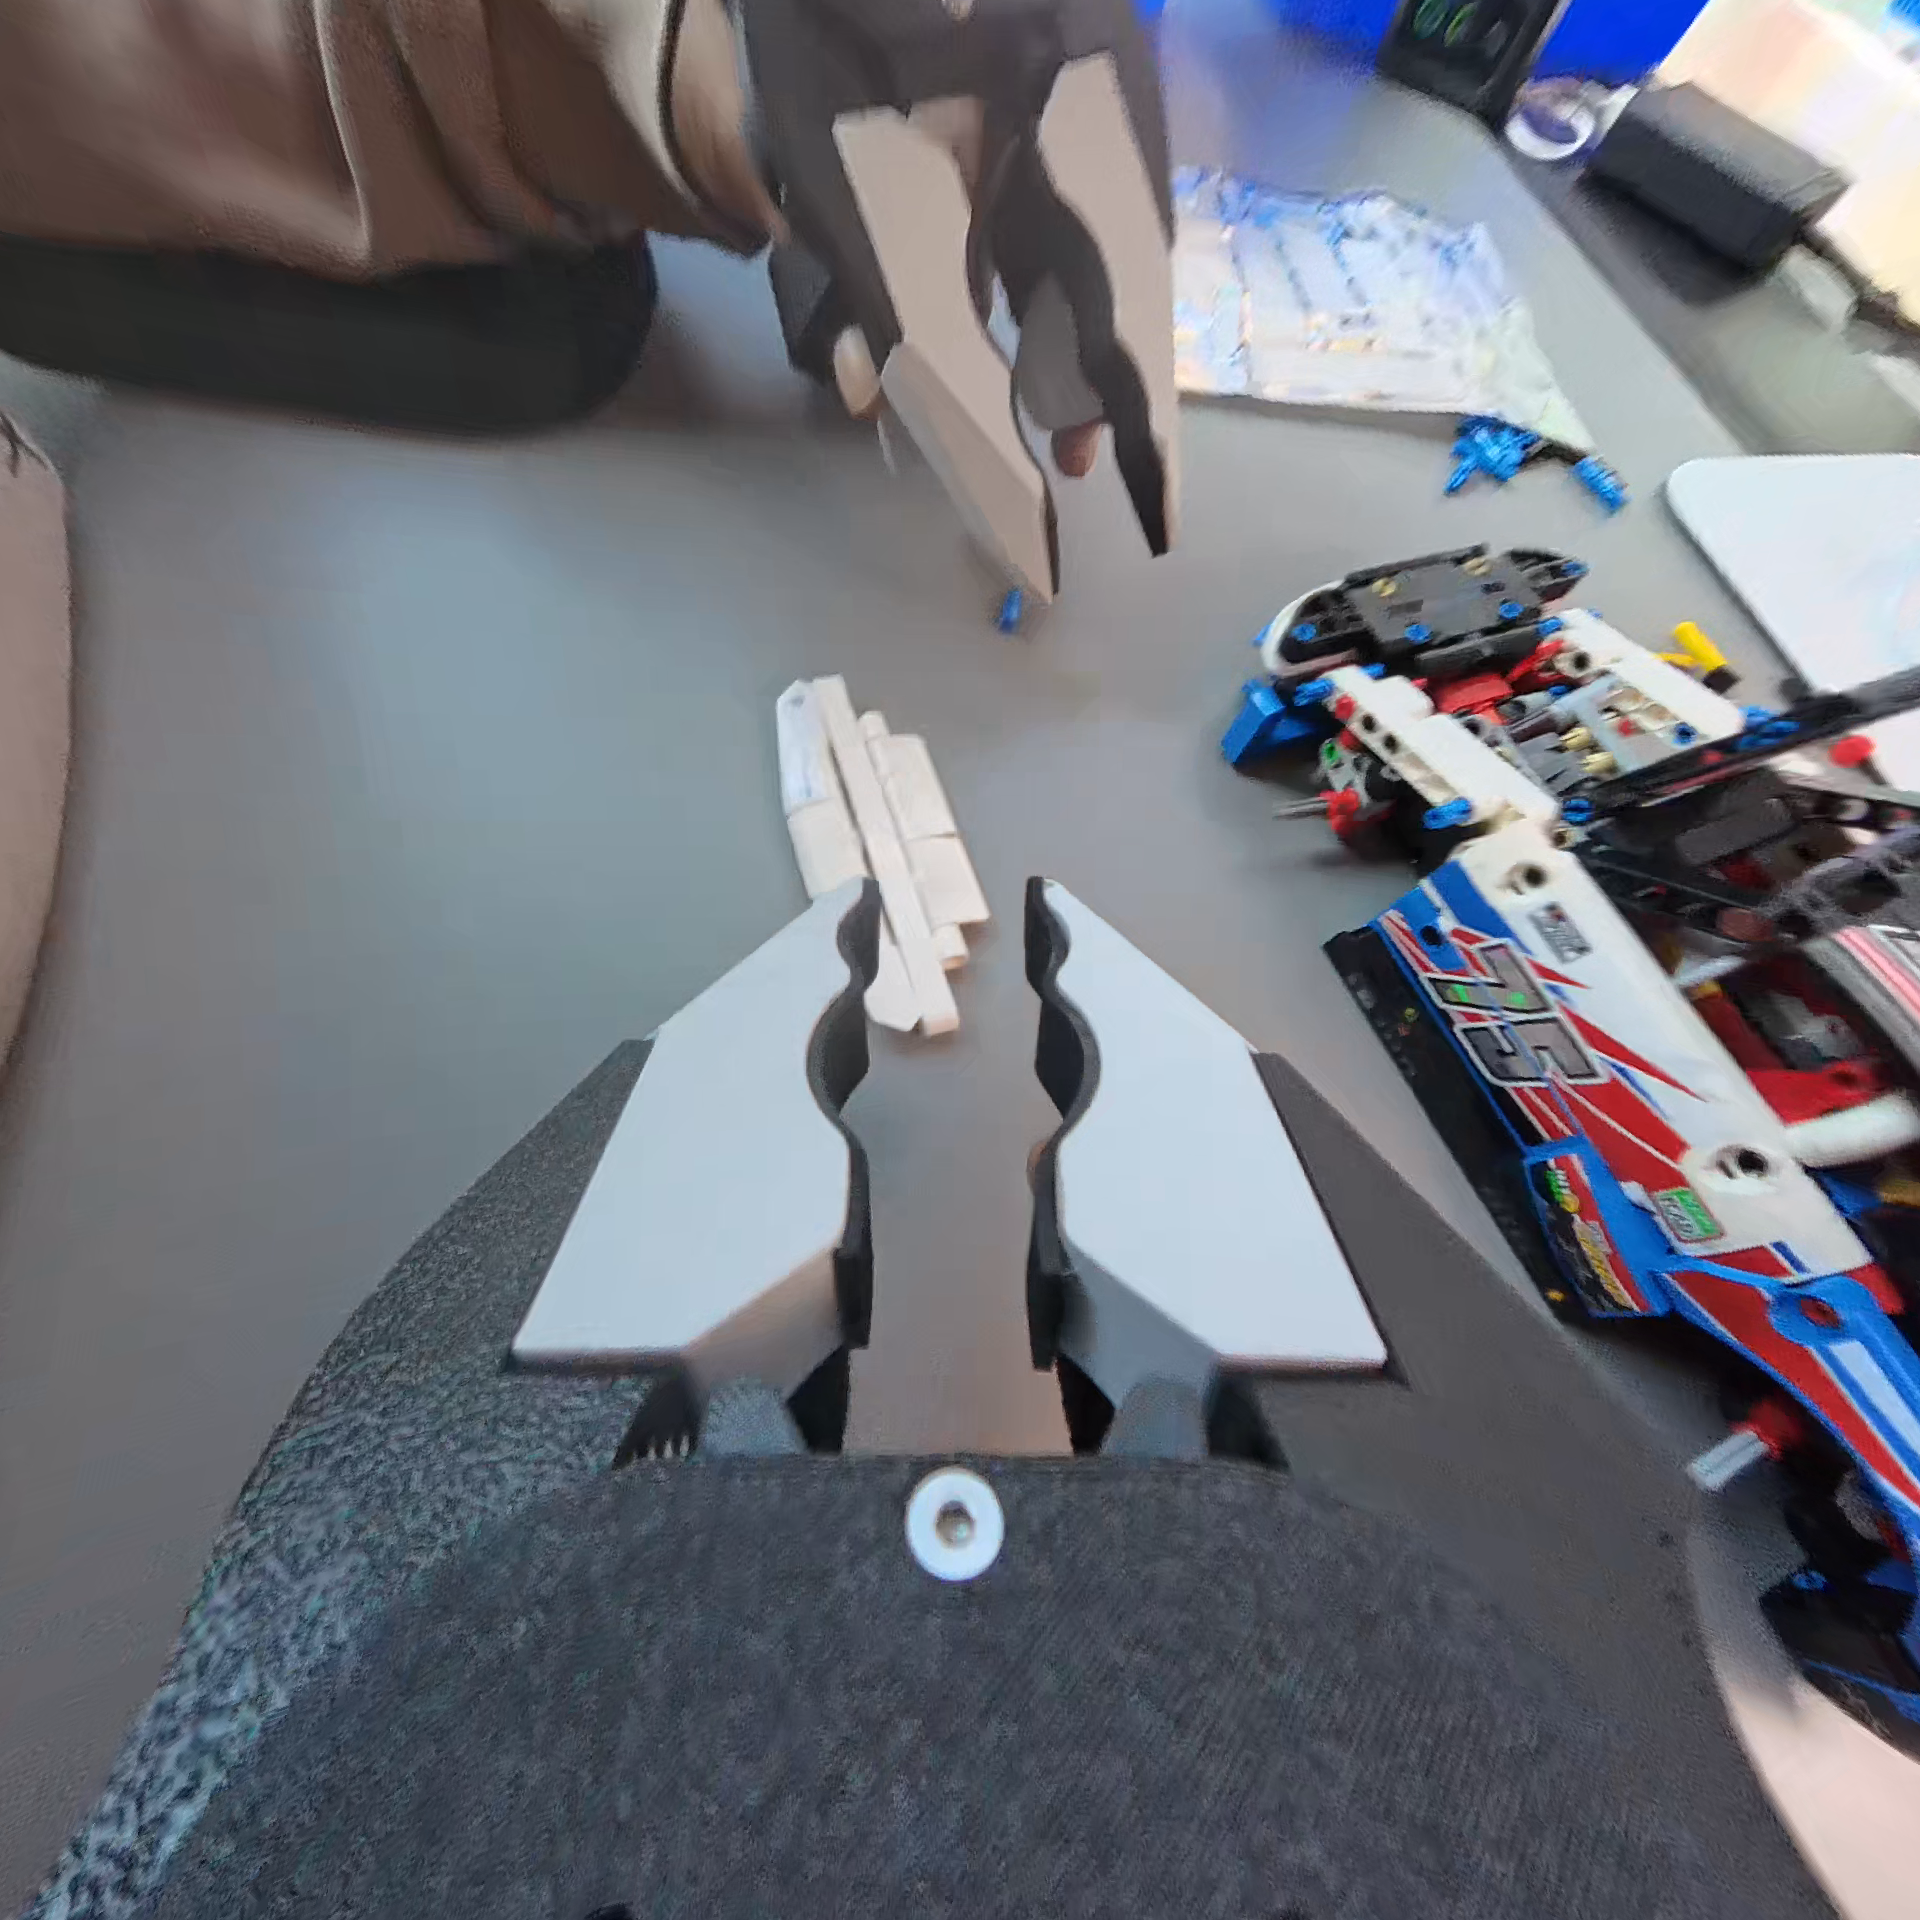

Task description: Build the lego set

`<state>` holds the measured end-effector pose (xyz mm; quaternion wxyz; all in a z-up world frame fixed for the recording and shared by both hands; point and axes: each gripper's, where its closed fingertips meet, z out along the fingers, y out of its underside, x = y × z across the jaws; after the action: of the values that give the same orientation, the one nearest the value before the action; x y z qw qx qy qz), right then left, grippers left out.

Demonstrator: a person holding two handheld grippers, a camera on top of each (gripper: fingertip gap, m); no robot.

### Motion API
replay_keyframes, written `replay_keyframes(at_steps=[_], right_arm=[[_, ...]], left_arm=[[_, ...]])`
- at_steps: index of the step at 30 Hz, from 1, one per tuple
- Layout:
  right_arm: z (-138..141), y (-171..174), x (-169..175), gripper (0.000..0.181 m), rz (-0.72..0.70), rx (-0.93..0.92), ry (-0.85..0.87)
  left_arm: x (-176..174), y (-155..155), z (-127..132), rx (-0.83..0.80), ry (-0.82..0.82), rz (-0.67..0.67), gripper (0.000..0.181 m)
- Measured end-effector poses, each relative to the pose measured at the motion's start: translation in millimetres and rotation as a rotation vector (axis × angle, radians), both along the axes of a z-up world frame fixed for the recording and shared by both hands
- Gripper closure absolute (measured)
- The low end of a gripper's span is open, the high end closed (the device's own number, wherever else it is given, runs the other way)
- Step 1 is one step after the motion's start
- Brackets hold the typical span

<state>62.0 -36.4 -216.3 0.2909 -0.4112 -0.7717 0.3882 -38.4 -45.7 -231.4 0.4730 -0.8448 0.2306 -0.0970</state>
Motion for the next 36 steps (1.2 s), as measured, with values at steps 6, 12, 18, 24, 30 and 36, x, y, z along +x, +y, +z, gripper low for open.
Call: replay_keyframes(at_steps=[6,12,18,24,30,36], right_arm=[[41.4,59.6,-4.3,0.146,-0.238,-0.212,0.291],[57.6,90.4,2.9,0.181,-0.365,-0.274,0.39],[68.9,92.1,6.3,0.155,-0.374,-0.295,0.437],[79.1,95.6,9.1,0.123,-0.394,-0.29,0.483],[73.9,89.1,7.0,0.115,-0.364,-0.265,0.464],[65.5,79.7,5.4,0.121,-0.323,-0.226,0.426]], left_arm=[[-41.6,14.2,17.9,0.135,-0.01,0.201,0.147],[-76.7,17.1,58.2,0.358,-0.096,0.388,0.139],[-91.9,12.6,83.1,0.507,-0.162,0.467,0.125],[-107.9,7.4,98.9,0.621,-0.108,0.56,0.147],[-179.1,-3.8,119.4,0.46,0.077,0.836,0.149],[-255.7,-12.3,100.7,-0.089,0.133,0.806,0.137]])
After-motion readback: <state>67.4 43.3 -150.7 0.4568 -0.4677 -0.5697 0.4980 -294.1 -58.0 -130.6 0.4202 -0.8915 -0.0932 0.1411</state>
